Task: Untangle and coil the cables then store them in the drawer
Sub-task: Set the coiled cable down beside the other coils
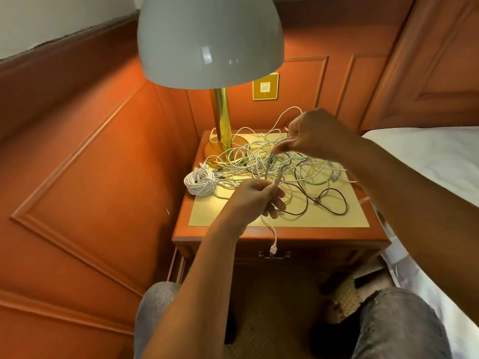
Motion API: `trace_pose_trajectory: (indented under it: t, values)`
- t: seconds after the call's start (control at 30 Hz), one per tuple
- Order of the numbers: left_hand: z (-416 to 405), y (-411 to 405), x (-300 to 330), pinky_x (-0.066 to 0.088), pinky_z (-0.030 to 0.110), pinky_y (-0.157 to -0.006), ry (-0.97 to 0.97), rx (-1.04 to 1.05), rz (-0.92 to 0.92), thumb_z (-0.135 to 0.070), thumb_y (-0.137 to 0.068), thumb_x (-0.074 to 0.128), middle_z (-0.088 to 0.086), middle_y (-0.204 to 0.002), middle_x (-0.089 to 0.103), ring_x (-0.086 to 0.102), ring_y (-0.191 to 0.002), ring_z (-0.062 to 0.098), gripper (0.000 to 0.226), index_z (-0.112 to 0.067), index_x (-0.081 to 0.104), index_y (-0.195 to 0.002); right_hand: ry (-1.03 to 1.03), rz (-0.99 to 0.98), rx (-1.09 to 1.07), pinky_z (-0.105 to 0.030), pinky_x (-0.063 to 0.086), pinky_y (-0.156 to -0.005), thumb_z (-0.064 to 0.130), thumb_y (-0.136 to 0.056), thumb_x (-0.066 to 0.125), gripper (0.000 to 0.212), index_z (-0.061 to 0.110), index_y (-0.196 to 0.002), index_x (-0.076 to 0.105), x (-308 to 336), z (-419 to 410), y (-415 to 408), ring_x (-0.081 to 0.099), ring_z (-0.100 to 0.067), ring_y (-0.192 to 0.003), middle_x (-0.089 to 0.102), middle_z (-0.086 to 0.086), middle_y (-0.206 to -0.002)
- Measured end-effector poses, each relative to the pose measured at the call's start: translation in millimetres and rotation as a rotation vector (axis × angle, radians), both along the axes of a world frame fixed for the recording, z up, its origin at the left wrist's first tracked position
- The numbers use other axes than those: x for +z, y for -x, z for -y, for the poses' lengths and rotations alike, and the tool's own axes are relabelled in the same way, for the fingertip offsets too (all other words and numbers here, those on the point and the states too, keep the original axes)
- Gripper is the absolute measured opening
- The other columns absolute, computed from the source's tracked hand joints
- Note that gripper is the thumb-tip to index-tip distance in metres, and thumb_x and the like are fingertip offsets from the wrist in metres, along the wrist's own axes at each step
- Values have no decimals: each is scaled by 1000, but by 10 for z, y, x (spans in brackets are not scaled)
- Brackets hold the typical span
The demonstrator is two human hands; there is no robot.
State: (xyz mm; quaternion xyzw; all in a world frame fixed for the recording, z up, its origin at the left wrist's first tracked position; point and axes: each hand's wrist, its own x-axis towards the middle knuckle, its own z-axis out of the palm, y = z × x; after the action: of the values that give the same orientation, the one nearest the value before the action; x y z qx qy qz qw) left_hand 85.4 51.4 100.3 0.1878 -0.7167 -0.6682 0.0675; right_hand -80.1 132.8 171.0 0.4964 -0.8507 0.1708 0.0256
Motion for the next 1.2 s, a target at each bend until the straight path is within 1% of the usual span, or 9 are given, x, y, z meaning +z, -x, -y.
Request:
trace_pose_trajectory:
  t: [0.17, 0.23, 0.4, 0.57, 0.7, 0.8, 0.87, 1.03, 1.2]
  values:
    - [52, 81, -124, 42, 24, -53, -116, 149, 7, -13, -104, 40, 10, -74, 69, 61, -52, 15, 31, 8, 63, -101, 100, 109, 50, -21, 30, -56, 32, -86, 72, 23, 9, -88, 72, 43, -82, -201, 49, -4, -67, 56, 10, -71]
    - [48, 100, -179, 44, 22, -52, -155, 173, 5, -13, -104, 41, 11, -76, 70, 62, -53, 17, 31, 8, 63, -100, 123, 157, 57, -19, 31, -58, 26, -88, 70, 17, 10, -90, 73, 11, -134, -293, 50, -3, -69, 56, 8, -73]
    - [52, 173, -253, 49, 29, -63, -372, 254, -29, -14, -103, 40, 9, -75, 72, 66, -59, 16, 30, 4, 64, -97, 189, 259, -7, -14, 29, -51, 18, -93, 61, 18, 6, -87, 73, -227, -276, -578, 48, 0, -58, 57, 7, -63]
    - [94, 168, -157, 55, 23, -63, -617, 299, -79, -13, -105, 33, 5, -74, 74, 71, -66, 12, 33, 0, 62, -95, 365, 638, -74, -9, 35, -49, 3, -95, 48, 29, 12, -109, 72, -643, -457, -1055, 49, 6, -48, 61, 13, -70]
    - [131, 159, -60, 54, 23, -64, -702, 313, -80, -13, -105, 30, 7, -77, 74, 72, -68, 14, 36, 1, 62, -97, 436, 905, -102, -13, 35, -49, 6, -99, 45, 30, 20, -118, 65, -1044, -512, -1276, 45, 2, -49, 52, 11, -66]
    - [103, 149, -9, 54, 23, -65, -743, 302, -78, -13, -104, 30, 7, -75, 74, 72, -67, 15, 37, 1, 63, -94, 488, 1086, -131, -19, 38, -49, 8, -101, 45, 24, 19, -108, 65, -1171, -513, -1341, 44, -2, -51, 51, 3, -67]
    - [109, 143, 19, 55, 23, -65, -765, 304, -99, -13, -104, 32, 7, -74, 74, 72, -67, 15, 36, 1, 63, -94, 468, 1160, -153, -23, 36, -45, 21, -101, 48, 18, 14, -98, 65, -1221, -522, -1345, 43, -8, -49, 52, -2, -64]
    - [139, 102, 143, 57, 24, -61, -762, 283, -152, -13, -104, 33, 7, -70, 73, 71, -62, 15, 35, 3, 63, -93, 411, 1315, -224, -21, 26, -38, 52, -91, 53, 49, 6, -78, 61, -1317, -516, -1268, 31, -11, -42, 40, -2, -52]
    - [174, 48, 228, 55, 22, -60, -736, 271, -192, -14, -104, 32, 3, -63, 68, 66, -55, 13, 35, 3, 61, -95, 478, 1505, -133, -20, 28, -44, 17, -103, 41, 29, 1, -100, 64, -1353, -496, -1099, 30, -10, -50, 42, -1, -64]
